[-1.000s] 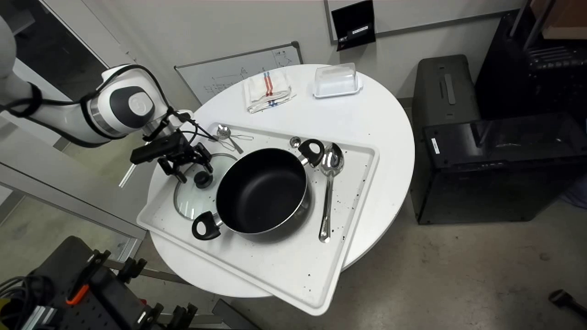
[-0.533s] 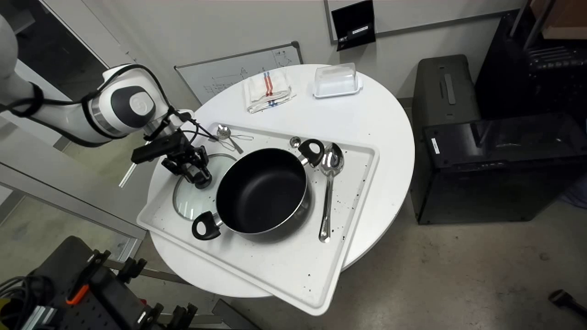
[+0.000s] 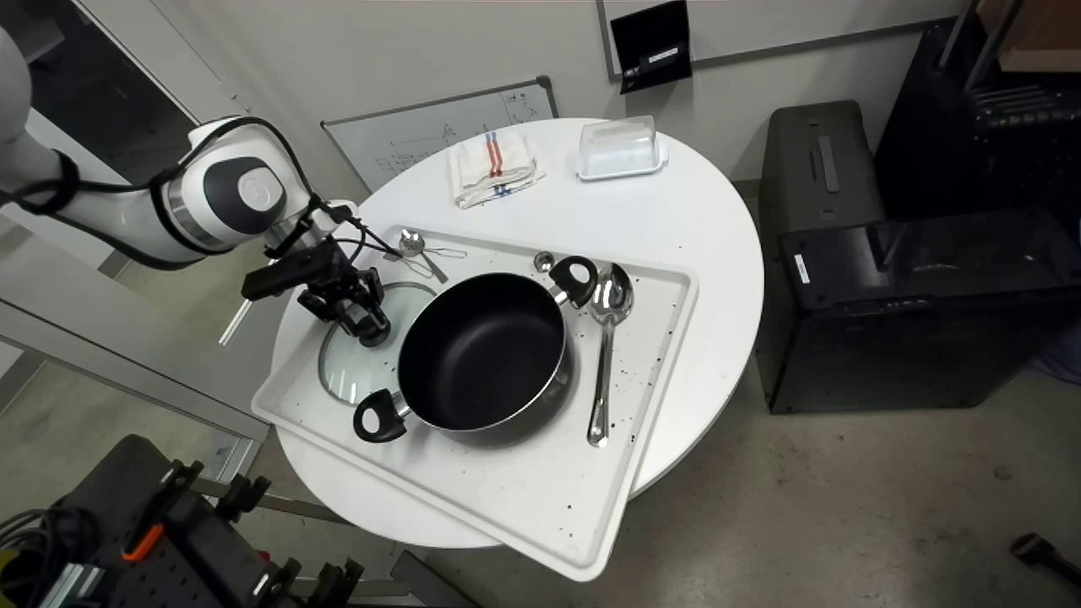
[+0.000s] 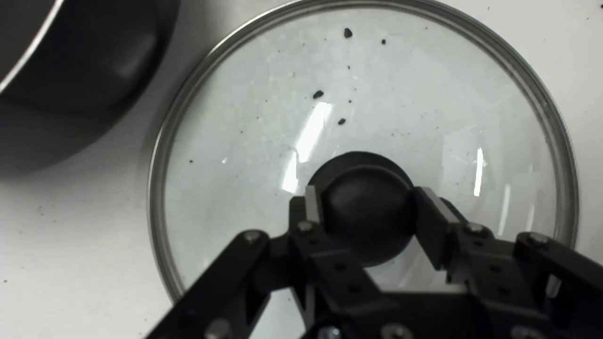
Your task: Put the glass lid on the black pot.
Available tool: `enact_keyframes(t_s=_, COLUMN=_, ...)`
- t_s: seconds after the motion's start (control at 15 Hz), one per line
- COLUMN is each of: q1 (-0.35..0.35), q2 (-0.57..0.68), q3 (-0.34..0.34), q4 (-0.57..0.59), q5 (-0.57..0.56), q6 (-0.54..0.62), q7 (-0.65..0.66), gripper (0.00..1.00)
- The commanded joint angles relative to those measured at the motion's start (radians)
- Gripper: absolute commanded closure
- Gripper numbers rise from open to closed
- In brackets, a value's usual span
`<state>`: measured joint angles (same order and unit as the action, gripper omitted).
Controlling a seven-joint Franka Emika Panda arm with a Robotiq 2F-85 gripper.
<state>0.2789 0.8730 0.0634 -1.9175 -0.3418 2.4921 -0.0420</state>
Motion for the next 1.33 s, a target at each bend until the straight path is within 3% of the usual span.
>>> enact_keyframes(t_s=0.0, q1=-0.001, q2=-0.059, q3=-0.001, q4=-0.030, q5=-0.010, q6=-0.010, q7=-0.034, gripper=0.75)
enact_keyframes(t_s=1.27, q1=-0.020, q2=-0.405, q3=0.038, q4=-0.212, q5=-0.019, q6=-0.164, q7=-0.126, gripper=0.75)
